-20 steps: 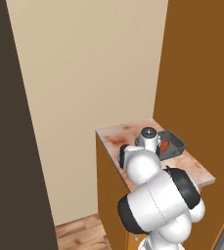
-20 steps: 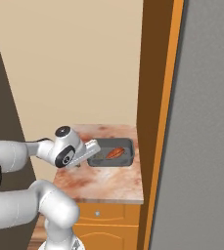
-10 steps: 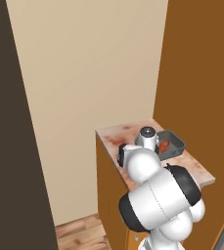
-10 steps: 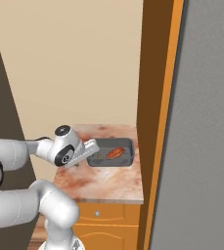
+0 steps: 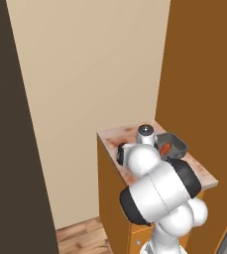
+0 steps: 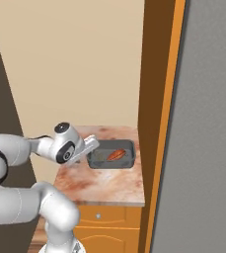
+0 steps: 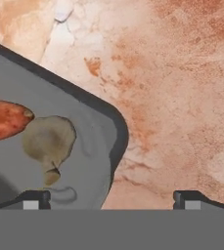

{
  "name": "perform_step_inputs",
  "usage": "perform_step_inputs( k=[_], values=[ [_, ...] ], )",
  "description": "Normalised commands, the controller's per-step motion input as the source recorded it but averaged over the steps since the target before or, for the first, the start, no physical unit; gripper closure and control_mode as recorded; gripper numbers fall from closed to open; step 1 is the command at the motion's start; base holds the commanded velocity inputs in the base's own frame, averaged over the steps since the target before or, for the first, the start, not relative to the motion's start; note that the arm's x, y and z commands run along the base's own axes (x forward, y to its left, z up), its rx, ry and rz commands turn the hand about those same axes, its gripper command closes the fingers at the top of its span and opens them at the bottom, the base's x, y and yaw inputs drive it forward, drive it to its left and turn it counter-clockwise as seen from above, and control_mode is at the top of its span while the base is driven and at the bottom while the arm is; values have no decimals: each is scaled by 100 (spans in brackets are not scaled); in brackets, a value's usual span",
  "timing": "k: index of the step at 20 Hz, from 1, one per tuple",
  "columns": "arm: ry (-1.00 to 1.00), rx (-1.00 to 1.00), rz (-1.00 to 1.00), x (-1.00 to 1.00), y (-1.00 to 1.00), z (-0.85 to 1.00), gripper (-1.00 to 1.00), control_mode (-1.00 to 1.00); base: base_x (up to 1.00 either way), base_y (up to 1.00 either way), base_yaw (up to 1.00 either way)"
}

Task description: Take the garlic and sweet potato out of the freezer and place them in the tupperware container on the counter. Then put the tupperware containing the vegetables back in the freezer.

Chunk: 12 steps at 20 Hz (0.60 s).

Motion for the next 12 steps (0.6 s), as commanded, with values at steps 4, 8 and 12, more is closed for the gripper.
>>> perform_step_inputs(
  k=[4,8,12],
  values=[
    [3,9,-34,48,32,28,-100,-100,0,0,0],
    [7,13,-36,39,22,9,-100,-100,0,0,0],
    [6,14,-35,29,27,0,-100,-100,0,0,0]
  ],
)
